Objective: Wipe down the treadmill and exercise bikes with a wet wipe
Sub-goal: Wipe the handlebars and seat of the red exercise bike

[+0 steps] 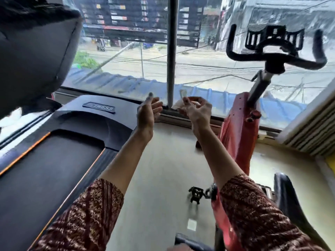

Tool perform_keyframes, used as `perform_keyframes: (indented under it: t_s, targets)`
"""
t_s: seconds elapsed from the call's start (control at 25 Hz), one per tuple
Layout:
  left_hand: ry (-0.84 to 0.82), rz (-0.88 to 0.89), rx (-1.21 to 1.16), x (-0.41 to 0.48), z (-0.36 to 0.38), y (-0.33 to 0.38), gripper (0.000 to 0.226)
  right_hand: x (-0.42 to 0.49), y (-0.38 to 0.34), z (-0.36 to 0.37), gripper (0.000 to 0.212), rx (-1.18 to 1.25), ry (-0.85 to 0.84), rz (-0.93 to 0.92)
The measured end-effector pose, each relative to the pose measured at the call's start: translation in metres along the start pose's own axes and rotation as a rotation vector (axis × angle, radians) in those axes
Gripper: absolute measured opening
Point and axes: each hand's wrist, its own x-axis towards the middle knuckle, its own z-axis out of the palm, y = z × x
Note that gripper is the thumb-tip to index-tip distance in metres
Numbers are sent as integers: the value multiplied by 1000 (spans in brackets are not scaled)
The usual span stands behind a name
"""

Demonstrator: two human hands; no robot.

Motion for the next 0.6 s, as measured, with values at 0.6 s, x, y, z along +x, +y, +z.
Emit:
perform_keyframes:
  t_s: [0.6]
  targets:
    - [-387,-37,-6,251,155,25,41,259,-9,17,20,-136,195,-130]
